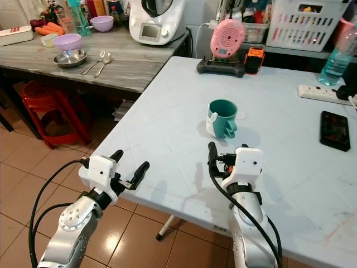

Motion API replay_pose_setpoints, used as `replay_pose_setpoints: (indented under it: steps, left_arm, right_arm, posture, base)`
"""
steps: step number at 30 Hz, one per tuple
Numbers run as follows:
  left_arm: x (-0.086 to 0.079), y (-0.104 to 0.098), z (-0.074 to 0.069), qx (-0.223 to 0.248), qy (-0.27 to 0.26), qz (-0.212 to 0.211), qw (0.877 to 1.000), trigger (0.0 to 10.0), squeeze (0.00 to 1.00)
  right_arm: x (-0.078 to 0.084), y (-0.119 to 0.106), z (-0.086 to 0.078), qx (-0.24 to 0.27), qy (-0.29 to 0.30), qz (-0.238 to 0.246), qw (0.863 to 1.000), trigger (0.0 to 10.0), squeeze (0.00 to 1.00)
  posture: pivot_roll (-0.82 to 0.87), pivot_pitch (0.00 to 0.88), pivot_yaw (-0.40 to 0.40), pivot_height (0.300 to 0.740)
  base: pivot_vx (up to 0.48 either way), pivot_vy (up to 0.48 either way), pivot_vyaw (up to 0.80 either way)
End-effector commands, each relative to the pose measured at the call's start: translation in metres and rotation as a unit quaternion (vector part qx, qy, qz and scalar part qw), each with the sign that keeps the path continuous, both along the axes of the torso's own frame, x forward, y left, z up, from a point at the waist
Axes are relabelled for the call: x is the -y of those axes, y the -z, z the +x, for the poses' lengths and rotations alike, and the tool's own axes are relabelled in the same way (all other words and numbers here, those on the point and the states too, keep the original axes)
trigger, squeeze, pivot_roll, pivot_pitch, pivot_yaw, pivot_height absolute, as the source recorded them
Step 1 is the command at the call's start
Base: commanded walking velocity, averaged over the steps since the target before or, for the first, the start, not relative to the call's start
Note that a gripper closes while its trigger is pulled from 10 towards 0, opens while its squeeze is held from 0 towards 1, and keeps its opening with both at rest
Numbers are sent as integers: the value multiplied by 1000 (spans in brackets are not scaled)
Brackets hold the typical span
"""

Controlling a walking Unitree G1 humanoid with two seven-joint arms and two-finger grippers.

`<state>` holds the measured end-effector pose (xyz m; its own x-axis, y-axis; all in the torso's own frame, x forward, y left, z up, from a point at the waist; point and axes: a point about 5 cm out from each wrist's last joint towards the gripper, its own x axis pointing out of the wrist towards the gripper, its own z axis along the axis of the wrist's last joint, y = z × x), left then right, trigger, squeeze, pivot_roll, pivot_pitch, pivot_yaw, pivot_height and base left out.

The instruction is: Setting the table

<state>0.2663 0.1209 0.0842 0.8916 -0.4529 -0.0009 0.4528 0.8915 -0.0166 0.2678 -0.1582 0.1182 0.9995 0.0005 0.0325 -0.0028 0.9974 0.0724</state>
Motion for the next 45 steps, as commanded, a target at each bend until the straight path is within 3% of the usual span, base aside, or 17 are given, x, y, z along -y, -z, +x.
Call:
replay_pose_setpoints:
  steps: [1, 15, 26, 36, 45]
  left_arm:
    - [1, -3, 0, 3, 3, -2, 1000, 10000, 0]
    - [1, 0, -2, -1, 8, 1, 1000, 10000, 0]
    - [1, 2, -3, -7, 8, -1, 1000, 10000, 0]
    - [3, 13, -12, -32, 74, 11, 997, 10000, 0]
    - [6, 13, -18, -44, 134, -2, 990, 10000, 0]
  right_arm:
    - [1, 0, 1, -2, 2, 2, 1000, 10000, 0]
    - [2, 2, 1, -5, 11, -11, 1000, 10000, 0]
    - [13, 6, 1, -17, 46, -46, 998, 10000, 0]
    - [20, 12, 2, -29, 60, -66, 996, 10000, 0]
    - [26, 11, 12, -27, 63, -86, 994, 10000, 0]
  posture:
    - [-21, 0, 30, 740]
    - [-19, 0, 26, 740]
    - [-20, 0, 24, 740]
    - [-16, 0, 21, 740]
    - [-14, 0, 22, 740]
  base:
    - [292, 0, 0]
    - [300, 0, 0]
    - [259, 0, 0]
    - [0, 0, 0]
    - [0, 0, 0]
